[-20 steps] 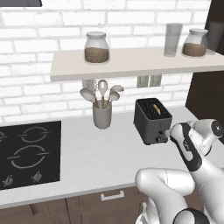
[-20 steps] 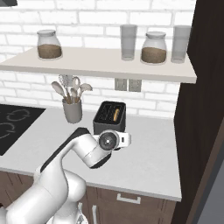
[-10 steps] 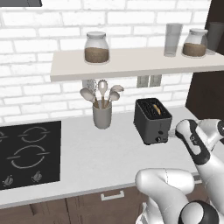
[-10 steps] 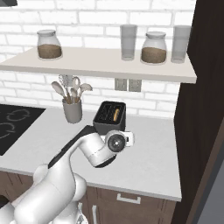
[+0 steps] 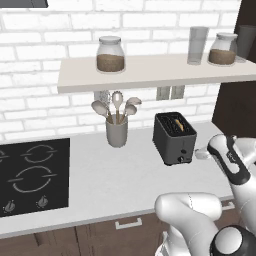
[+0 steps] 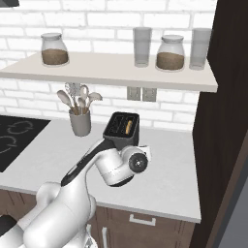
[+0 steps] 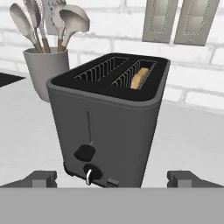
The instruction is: Start the toaster. Once the lever pops up, take the bread to the plate on the dining counter.
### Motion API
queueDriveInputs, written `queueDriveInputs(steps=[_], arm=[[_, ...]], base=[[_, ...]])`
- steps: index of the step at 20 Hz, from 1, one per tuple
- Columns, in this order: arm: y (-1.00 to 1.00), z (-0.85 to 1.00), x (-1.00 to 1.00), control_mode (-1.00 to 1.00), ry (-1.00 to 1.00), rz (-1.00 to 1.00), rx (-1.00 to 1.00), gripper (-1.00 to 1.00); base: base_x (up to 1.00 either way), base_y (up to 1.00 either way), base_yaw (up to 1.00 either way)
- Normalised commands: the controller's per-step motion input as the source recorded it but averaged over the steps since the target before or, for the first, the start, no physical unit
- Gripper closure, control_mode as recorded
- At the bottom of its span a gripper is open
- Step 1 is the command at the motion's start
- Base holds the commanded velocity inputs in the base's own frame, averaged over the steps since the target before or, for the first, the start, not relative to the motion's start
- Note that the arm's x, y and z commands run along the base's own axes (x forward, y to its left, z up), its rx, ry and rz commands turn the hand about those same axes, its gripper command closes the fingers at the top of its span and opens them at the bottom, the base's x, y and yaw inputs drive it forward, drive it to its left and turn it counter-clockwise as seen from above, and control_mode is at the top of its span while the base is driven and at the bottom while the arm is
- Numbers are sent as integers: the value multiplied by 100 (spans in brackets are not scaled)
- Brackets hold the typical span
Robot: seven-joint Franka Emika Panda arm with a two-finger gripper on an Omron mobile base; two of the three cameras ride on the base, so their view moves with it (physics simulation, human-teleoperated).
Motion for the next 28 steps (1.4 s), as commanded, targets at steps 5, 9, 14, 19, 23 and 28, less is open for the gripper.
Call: queueDriveInputs(steps=[5, 9, 14, 19, 23, 28], arm=[[0, 0, 1, -100, 0, 7, 0, -100], [0, 0, 0, -100, 0, 1, 0, -100], [0, 0, 0, -100, 0, 0, 0, -100], [0, 0, 0, -100, 0, 0, 0, -100], [0, 0, 0, -100, 0, 0, 0, -100], [0, 0, 0, -100, 0, 0, 0, -100]], base=[[0, 0, 0], [0, 0, 0], [0, 0, 0], [0, 0, 0], [0, 0, 0], [0, 0, 0]])
